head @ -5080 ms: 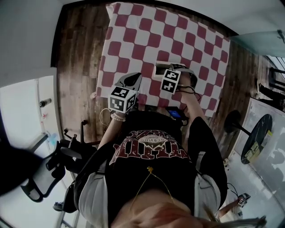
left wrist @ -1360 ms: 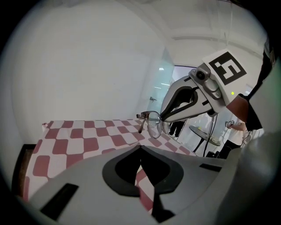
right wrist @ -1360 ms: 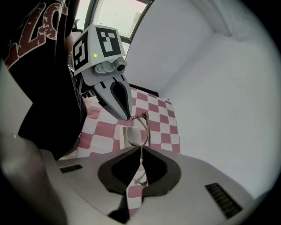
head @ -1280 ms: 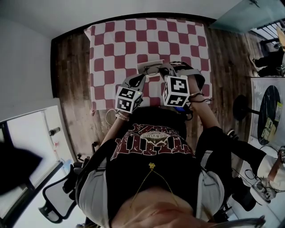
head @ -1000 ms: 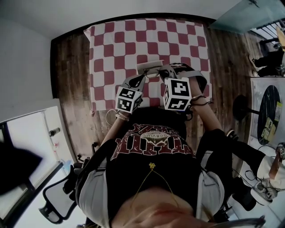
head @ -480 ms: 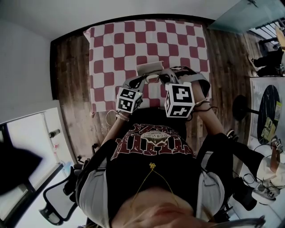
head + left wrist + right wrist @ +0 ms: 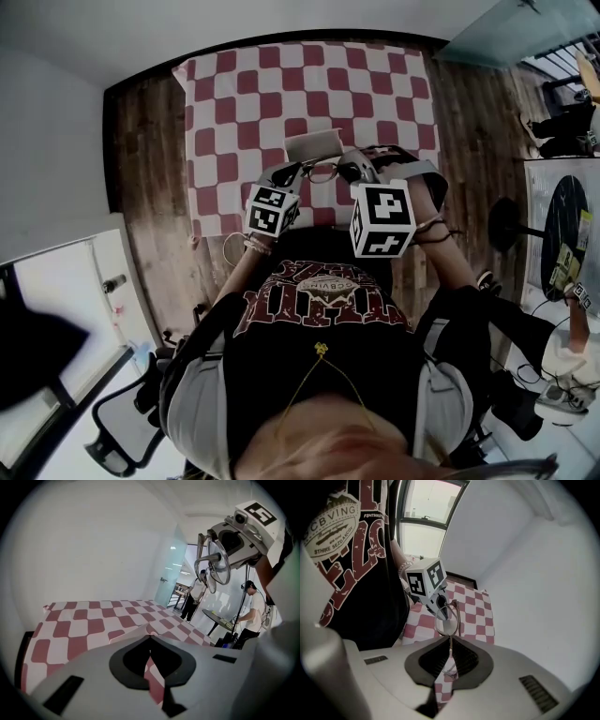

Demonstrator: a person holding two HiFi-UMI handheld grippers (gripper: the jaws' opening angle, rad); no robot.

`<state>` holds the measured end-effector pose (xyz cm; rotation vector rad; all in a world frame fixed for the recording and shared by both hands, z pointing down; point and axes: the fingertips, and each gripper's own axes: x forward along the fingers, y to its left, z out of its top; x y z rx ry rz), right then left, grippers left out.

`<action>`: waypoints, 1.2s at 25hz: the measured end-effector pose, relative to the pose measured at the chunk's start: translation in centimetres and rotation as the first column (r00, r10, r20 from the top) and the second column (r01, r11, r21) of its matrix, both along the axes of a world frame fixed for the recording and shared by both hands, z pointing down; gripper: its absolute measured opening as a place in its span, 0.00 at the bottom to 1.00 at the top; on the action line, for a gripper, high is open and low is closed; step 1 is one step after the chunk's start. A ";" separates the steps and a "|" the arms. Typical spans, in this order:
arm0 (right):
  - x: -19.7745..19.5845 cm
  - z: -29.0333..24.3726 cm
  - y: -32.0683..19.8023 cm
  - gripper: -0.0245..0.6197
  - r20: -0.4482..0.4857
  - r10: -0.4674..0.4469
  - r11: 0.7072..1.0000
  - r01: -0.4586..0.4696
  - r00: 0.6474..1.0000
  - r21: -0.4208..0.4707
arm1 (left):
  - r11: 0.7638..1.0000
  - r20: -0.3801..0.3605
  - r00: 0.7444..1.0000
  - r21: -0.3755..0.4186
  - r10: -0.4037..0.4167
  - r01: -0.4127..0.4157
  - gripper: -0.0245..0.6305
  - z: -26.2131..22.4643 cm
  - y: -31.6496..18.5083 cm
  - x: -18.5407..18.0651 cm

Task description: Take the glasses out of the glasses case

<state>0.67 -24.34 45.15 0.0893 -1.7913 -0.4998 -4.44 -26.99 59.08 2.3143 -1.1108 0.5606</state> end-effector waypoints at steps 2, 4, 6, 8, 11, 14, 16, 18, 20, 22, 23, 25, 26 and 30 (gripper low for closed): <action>0.1 -0.3 0.1 0.08 -0.004 -0.003 1.000 0.003 1.000 0.000 | 1.000 -0.005 1.000 -0.005 0.000 0.000 0.04 0.0 0.0 0.1; 0.1 -0.6 0.3 0.08 -0.003 -0.011 1.000 0.011 1.000 0.005 | 1.000 -0.014 1.000 -0.012 -0.001 0.001 0.04 0.1 0.0 0.2; 0.2 -0.7 0.4 0.08 0.000 -0.013 1.000 0.013 1.000 0.004 | 1.000 -0.020 1.000 -0.024 -0.001 0.001 0.03 0.1 0.1 0.3; 0.3 -0.7 0.5 0.08 0.001 -0.010 1.000 0.010 1.000 -0.001 | 1.000 -0.027 1.000 -0.021 0.001 -0.002 0.04 0.0 0.0 0.5; 0.6 -0.6 0.6 0.08 -0.003 -0.003 1.000 0.003 1.000 -0.009 | 1.000 -0.036 0.999 -0.020 0.010 -0.010 0.03 -0.1 0.1 0.9; 0.8 -0.6 0.6 0.08 -0.006 -0.004 1.000 0.003 1.000 -0.006 | 0.999 -0.032 0.999 -0.031 0.012 -0.013 0.03 0.2 0.1 1.0; 0.9 -0.7 0.6 0.08 -0.006 -0.004 1.000 0.004 1.000 -0.006 | 0.999 -0.030 0.999 -0.033 0.014 -0.015 0.03 0.3 0.1 1.1; 1.0 -0.6 0.7 0.08 -0.006 -0.004 1.000 0.004 1.000 -0.009 | 0.999 -0.033 0.999 -0.028 0.018 -0.018 0.04 0.3 0.0 1.2; 1.1 -0.6 0.8 0.08 -0.009 -0.006 1.000 0.006 1.000 -0.010 | 0.999 -0.038 0.999 -0.027 0.021 -0.022 0.04 0.3 0.1 1.5; 1.3 -0.5 1.0 0.08 -0.013 -0.009 1.000 0.009 1.000 -0.014 | 0.999 -0.049 0.999 -0.034 0.022 -0.023 0.04 0.5 0.3 1.7; 1.3 -0.5 1.1 0.08 -0.015 -0.010 1.000 0.010 1.000 -0.016 | 0.999 -0.051 0.998 -0.037 0.023 -0.025 0.04 0.6 0.4 1.8; 1.3 -0.4 1.2 0.08 -0.017 -0.012 1.000 0.011 1.000 -0.021 | 0.999 -0.040 0.999 -0.042 0.030 -0.031 0.04 0.7 0.6 1.8; 1.4 -0.4 1.2 0.08 -0.018 -0.012 1.000 0.011 1.000 -0.023 | 0.998 -0.034 0.999 -0.042 0.033 -0.035 0.04 0.7 0.6 1.7; 1.5 -0.3 1.5 0.08 -0.023 -0.012 0.999 0.011 1.000 -0.030 | 0.999 -0.039 0.999 -0.036 0.031 -0.032 0.03 0.6 0.6 1.8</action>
